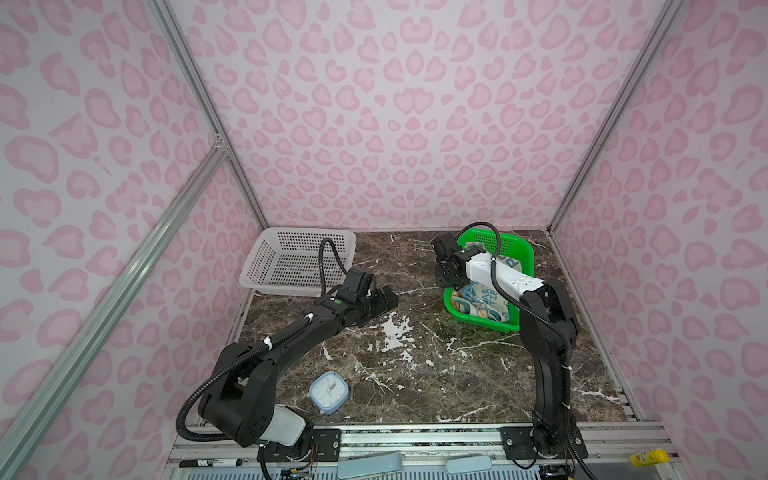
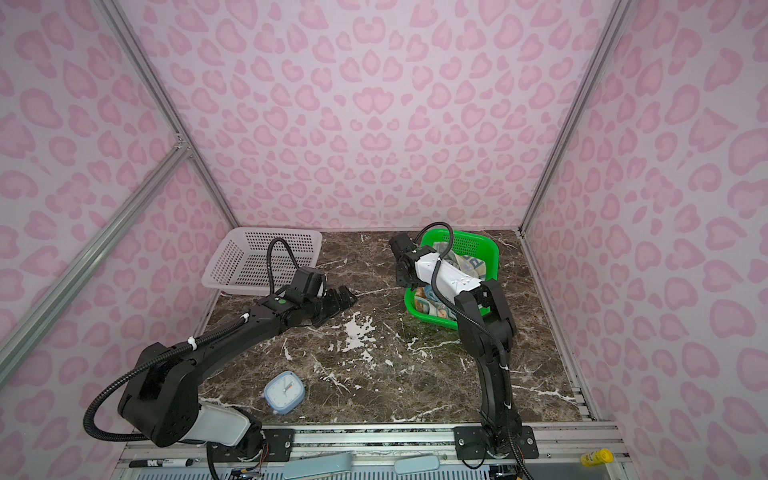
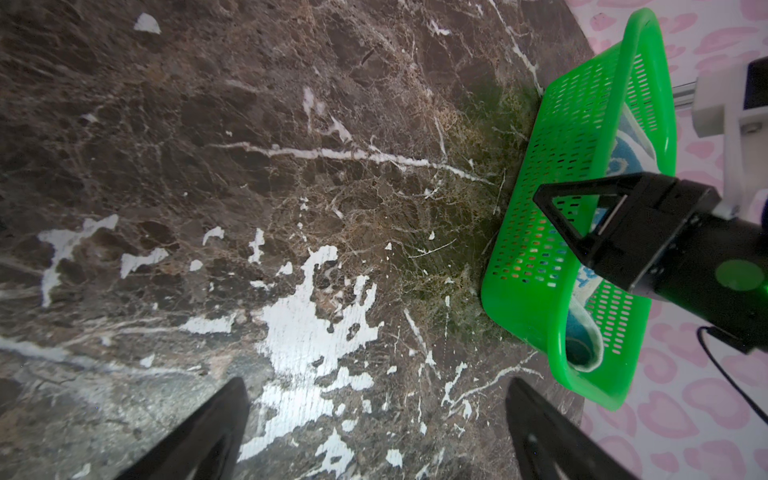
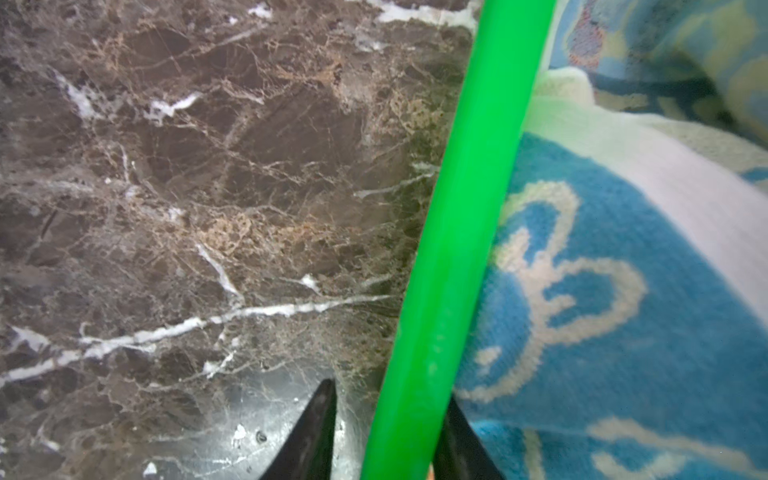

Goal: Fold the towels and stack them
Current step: 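Grasp the green basket rim again with the right gripper and adjust its position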

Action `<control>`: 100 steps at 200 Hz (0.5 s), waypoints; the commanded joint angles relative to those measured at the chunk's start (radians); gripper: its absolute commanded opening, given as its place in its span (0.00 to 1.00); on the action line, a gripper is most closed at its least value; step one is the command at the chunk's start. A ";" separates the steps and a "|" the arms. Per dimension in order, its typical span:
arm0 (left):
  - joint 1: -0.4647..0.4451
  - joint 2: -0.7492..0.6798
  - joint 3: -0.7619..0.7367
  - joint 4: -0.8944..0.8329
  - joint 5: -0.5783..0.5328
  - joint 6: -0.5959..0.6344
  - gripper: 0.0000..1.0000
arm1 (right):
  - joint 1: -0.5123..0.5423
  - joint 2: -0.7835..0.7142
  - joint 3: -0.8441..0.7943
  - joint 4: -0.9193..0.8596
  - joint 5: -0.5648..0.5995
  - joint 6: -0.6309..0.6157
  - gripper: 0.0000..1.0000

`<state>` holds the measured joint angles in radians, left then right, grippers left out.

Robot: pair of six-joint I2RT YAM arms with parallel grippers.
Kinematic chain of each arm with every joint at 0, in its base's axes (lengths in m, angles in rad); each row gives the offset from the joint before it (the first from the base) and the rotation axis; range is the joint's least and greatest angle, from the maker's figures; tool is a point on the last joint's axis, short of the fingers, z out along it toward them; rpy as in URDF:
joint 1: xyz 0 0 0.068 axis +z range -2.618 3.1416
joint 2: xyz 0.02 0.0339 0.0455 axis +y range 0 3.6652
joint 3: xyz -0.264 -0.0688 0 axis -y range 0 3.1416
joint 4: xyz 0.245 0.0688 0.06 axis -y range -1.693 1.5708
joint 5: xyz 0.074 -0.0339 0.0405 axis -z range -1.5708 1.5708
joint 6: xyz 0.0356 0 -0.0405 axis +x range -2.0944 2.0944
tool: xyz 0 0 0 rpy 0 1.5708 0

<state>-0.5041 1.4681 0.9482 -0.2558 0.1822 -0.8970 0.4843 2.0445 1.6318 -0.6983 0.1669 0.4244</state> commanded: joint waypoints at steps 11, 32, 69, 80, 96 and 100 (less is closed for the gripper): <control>0.000 0.014 0.019 0.029 0.009 -0.003 0.97 | -0.018 -0.087 -0.116 0.042 0.062 -0.103 0.25; -0.004 0.021 0.032 0.037 0.013 -0.012 0.97 | -0.037 -0.124 -0.183 0.027 0.112 -0.188 0.19; -0.015 0.045 0.056 0.041 0.019 -0.018 0.97 | -0.093 -0.147 -0.262 0.027 0.302 -0.241 0.06; -0.019 0.052 0.060 0.041 0.018 -0.019 0.97 | -0.126 -0.156 -0.275 0.040 0.292 -0.248 0.02; -0.025 0.061 0.066 0.044 0.017 -0.022 0.97 | -0.164 -0.165 -0.286 0.056 0.285 -0.265 0.02; -0.026 0.062 0.067 0.044 0.017 -0.023 0.97 | -0.173 -0.164 -0.285 0.058 0.281 -0.269 0.02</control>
<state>-0.5247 1.5169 0.9970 -0.2398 0.1989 -0.9104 0.3496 1.8797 1.3624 -0.6201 0.4202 0.1875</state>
